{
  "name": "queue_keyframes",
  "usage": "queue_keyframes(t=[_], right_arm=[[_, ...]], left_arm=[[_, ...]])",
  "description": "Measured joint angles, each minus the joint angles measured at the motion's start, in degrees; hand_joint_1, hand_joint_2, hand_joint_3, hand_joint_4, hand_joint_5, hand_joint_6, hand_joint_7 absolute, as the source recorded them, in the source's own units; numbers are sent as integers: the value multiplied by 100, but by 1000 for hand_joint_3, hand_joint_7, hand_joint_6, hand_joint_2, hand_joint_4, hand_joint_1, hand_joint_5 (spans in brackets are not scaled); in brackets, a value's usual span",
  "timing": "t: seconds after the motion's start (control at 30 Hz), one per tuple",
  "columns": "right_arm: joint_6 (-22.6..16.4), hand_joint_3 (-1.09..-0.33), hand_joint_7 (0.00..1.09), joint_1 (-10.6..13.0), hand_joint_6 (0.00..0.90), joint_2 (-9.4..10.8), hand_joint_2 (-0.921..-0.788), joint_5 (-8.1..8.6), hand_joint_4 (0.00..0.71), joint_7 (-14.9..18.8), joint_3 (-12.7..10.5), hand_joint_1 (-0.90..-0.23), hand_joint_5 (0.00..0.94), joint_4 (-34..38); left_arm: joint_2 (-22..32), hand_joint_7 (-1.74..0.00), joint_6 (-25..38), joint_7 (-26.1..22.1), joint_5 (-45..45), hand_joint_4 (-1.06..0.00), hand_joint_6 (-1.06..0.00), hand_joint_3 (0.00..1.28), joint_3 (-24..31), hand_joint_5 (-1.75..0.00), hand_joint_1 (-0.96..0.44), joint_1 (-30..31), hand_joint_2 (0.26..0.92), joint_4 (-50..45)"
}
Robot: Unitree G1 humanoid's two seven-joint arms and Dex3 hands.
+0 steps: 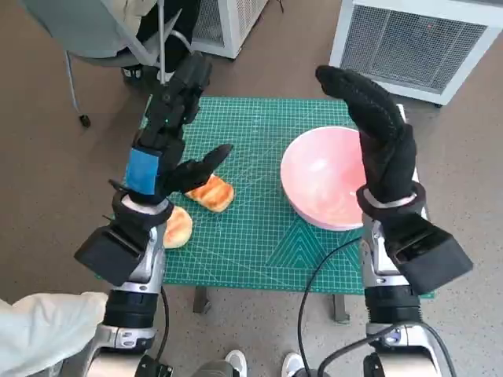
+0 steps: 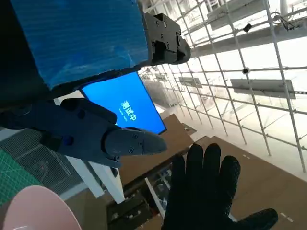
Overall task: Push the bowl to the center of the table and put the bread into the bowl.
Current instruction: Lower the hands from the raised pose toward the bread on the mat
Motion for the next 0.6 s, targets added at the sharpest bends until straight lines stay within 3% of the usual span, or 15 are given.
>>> queue_keyframes(t=[0.4, 0.53, 0.6], right_arm=[[-94, -777, 689, -1, -1, -19, -921, 44, 360, 81, -79, -553, 5, 145], [-241, -772, 695, -11, -1, -156, -921, 54, 363, 84, -231, -555, 7, 404], [-371, -778, 699, -37, -1, -262, -921, -50, 366, -28, -352, -556, 8, 623]], left_arm=[[-2, -200, -8, -33, 0, -277, -243, 275, -3, -1, -434, -16, 921, 16], [-13, -197, -10, -36, 1, -277, -244, 275, -14, 0, -437, -21, 921, 24], [-14, -195, -13, -38, -1, -277, -245, 273, -13, 0, -438, -21, 921, 26]])
